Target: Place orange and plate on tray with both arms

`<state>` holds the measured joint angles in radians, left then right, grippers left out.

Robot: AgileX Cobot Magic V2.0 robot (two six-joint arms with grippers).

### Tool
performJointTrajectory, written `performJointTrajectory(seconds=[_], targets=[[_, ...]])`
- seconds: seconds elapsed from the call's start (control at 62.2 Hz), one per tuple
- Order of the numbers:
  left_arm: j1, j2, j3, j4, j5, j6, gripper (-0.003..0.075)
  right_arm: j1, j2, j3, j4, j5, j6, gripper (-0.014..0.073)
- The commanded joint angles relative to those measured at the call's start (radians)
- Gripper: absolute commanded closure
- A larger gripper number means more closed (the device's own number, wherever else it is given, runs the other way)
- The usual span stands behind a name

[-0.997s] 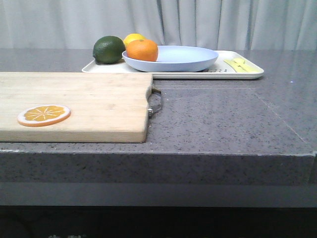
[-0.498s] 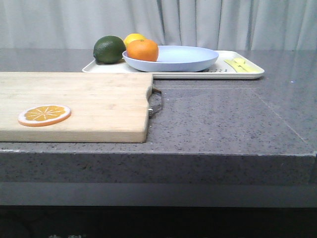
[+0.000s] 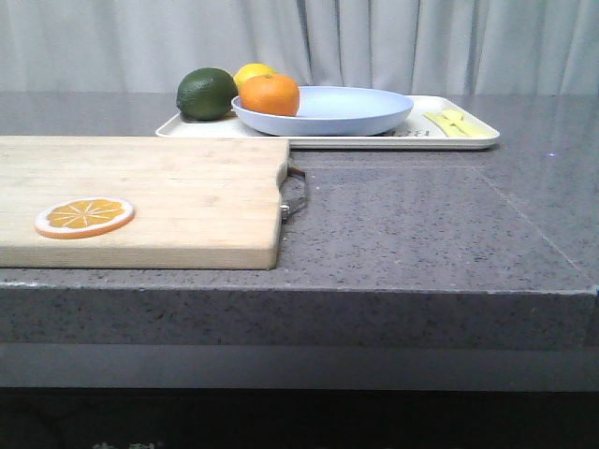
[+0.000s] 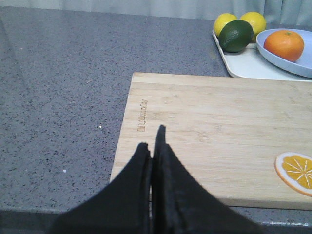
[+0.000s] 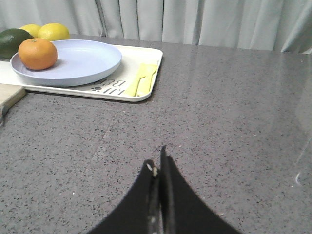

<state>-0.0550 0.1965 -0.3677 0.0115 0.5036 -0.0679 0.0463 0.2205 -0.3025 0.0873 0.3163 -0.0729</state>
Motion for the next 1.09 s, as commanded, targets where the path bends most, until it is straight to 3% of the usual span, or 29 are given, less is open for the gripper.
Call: performJointTrajectory(seconds=[0.0,0.273,0.482,1.077], targets=[[0.009,-0.021,0.023,-0.012,-0.119,-0.008,0.0738,-0.003,0.009,-0.026,-0.002,-0.089,-0.008,0.0653],[0.011,-0.228,0.249,-0.055,-0.220,-0.008,0.0738,-0.003,0.009,-0.026,-0.002,-0.089,-0.008,0.0653],[0.011,-0.223,0.378,-0.069,-0.437,-0.008,0.0738,-0.003,0.011,-0.026,-0.002,-0.089,-0.008,0.0653],[0.011,-0.222,0.373,-0.069,-0.411,-0.008,0.0738,-0.003,0.011,-0.026,-0.002,-0.089,-0.008,0.0653]])
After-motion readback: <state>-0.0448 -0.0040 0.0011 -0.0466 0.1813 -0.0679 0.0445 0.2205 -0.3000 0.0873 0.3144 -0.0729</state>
